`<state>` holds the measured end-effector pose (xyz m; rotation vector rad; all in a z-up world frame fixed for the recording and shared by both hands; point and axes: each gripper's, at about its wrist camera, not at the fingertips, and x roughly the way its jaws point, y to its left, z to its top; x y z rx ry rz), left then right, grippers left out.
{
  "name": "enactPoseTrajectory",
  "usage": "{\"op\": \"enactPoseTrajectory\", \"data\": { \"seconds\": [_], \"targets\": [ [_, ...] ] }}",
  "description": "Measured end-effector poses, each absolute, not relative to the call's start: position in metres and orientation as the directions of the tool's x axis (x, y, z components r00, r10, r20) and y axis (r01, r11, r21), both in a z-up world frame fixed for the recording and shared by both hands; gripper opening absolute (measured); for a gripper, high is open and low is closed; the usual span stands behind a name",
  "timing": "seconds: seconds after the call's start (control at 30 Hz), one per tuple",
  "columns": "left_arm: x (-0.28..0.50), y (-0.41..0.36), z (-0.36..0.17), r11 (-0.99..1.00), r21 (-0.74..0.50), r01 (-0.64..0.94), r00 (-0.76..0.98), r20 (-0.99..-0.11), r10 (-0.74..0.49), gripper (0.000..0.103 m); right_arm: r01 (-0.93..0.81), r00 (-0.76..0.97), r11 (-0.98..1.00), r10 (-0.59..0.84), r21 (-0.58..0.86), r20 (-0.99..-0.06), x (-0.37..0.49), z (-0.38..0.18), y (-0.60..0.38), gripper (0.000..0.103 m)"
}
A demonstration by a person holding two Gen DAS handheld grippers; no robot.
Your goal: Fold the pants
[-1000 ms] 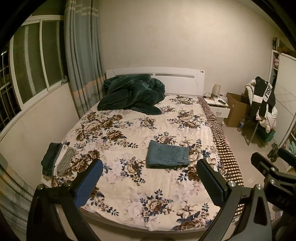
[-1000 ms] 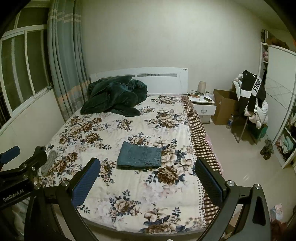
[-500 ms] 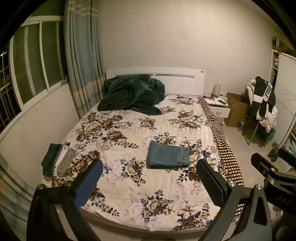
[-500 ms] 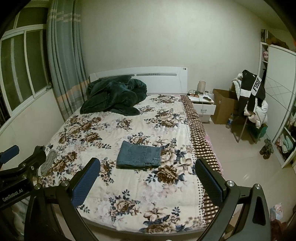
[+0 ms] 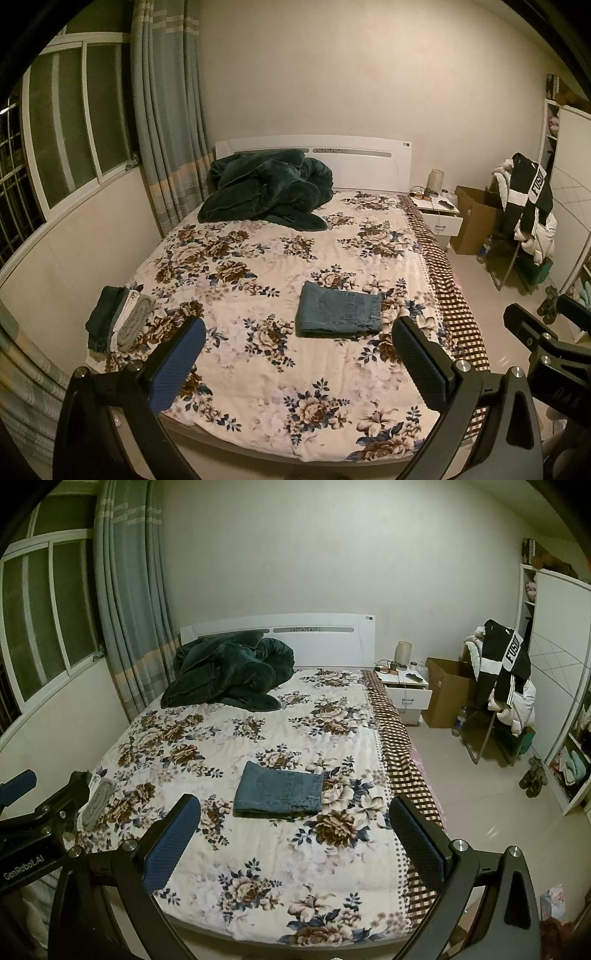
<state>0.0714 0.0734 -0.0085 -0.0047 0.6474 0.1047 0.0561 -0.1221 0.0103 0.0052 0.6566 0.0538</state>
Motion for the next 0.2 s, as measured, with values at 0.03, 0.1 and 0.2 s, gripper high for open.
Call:
{"op": "enactPoseTrajectory", "data": {
  "seconds": [0.03, 0.1, 0.2],
  "targets": [
    [0.0719, 0.0742, -0.008, 0.995, 0.027, -0.099, 0.793, -0.601, 0.095, 0.103, -0.049, 0.792, 0.999, 0.052, 0.022, -0.609, 0.0564, 0.0105, -0.1219, 0.103],
    [0.0715, 0.0747, -0.0086, 0.995, 0.028, -0.099, 0.794, -0.601, 0.096, 0.103, -0.051, 0.791, 0.999, 0.052, 0.019, -0.61, 0.0568, 0.0104, -0.1225, 0.103],
    [0.0712, 0.0753, -0.0076, 0.995, 0.03, -0.1, 0.797, -0.597, 0.098, 0.103, -0.052, 0.791, 0.998, 0.052, 0.019, -0.61, 0.0569, 0.0105, -0.1228, 0.103]
  ]
}}
